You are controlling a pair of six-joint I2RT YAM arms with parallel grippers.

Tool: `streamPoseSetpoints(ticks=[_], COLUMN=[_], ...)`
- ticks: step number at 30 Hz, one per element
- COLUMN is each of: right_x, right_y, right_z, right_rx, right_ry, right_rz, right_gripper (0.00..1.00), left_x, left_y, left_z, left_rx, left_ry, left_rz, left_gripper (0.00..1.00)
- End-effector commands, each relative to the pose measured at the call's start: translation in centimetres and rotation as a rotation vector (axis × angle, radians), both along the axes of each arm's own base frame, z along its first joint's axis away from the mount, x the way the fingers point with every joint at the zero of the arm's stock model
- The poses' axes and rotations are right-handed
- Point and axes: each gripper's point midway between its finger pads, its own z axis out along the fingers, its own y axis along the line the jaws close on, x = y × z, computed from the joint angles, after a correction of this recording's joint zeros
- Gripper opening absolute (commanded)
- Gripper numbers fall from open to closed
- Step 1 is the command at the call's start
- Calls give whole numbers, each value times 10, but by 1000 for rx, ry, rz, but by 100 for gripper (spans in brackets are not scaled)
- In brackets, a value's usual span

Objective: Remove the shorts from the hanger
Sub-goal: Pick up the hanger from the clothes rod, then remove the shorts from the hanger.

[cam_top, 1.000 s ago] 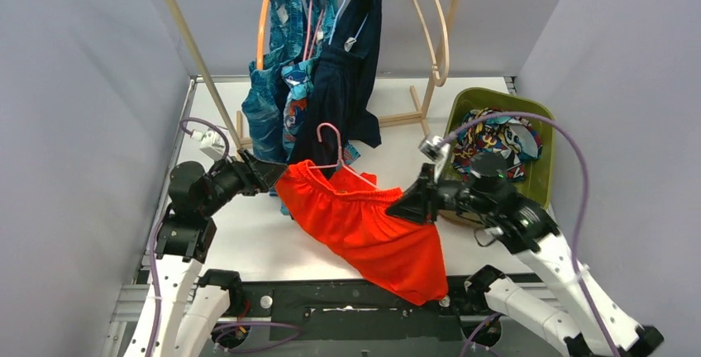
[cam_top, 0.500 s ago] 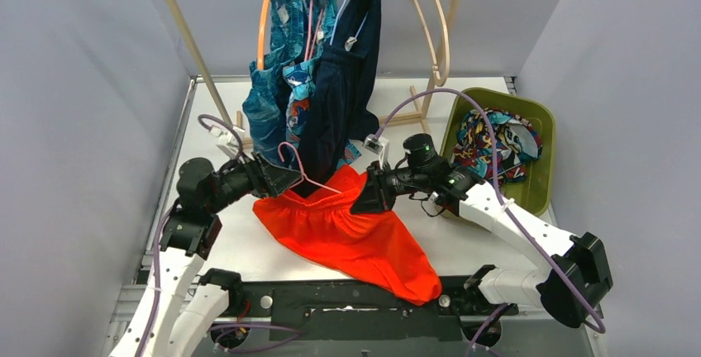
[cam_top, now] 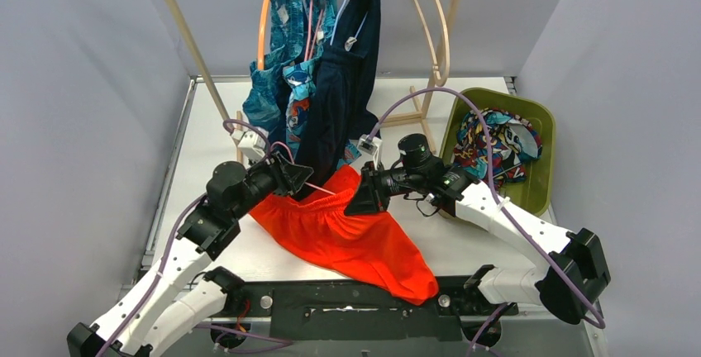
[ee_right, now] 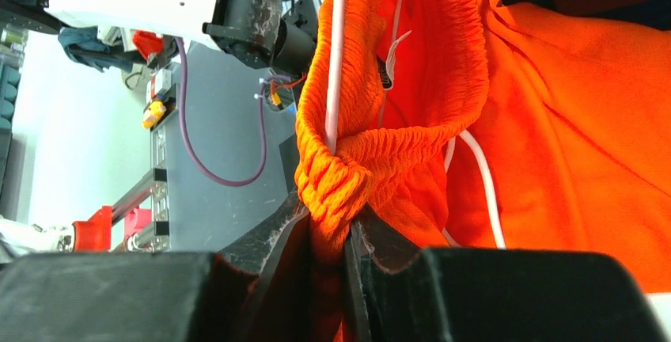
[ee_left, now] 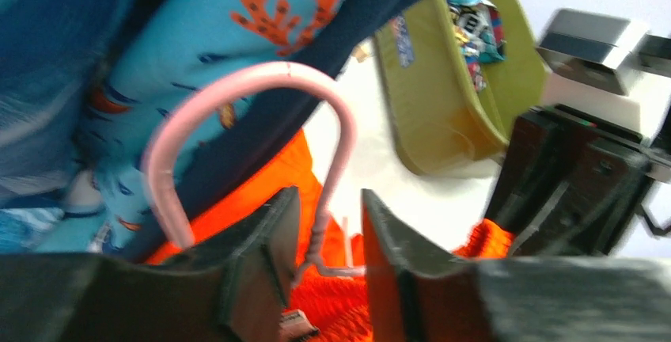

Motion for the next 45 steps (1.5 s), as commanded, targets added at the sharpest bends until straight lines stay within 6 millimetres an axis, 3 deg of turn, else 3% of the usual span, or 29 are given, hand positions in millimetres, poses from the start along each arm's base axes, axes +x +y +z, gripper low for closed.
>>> streamPoseSetpoints(ticks=[1,4,5,7,11,14,18,21,24,25,29,32,35,42,45], right_x=[1,9,13,25,41,45,42,42,54,58,69,73,77,98,101], right_y=[10,6,4,-1,-12,-13,1,13,10,9,7,0,-12,-72,-91], right_z=[37,37,37,39,45,54,64,52,29,26,33,49,58,47,52], right_rx=[126,94,78,29,-77,-111,-100,-176,-311,-334,-322,-271,-233,-295,-307], right_ry=[-119,-138,-146,-162,-191,-225,-246,-263,-283,-289,-334,-367,-372,-328,-351], right_rz=[29,-22,-47,-114,-214,-221,-175,-169,-233,-250,-293,-351,-397,-563,-627], right_gripper=[0,2,8,18,48,63,69,72,71,67,32,17,12,11,10], left_x=[18,17,16,16,15,14,15,16,17,16,15,15,14,11,8], left_y=[-1,2,7,18,42,50,49,51,52,52,55,61,71,114,126], left_z=[24,22,20,23,39,46,51,54,55,55,54,52,50,42,38], left_rx=[-25,5,22,39,71,113,120,115,120,123,134,151,176,252,284], left_ry=[-77,-55,-48,-53,-81,-93,-92,-92,-95,-94,-90,-85,-78,-31,-10], left_rz=[56,68,85,135,239,260,257,270,277,275,284,311,352,550,598], left_gripper=[20,3,0,0,0,0,0,0,0,0,0,0,0,0,0])
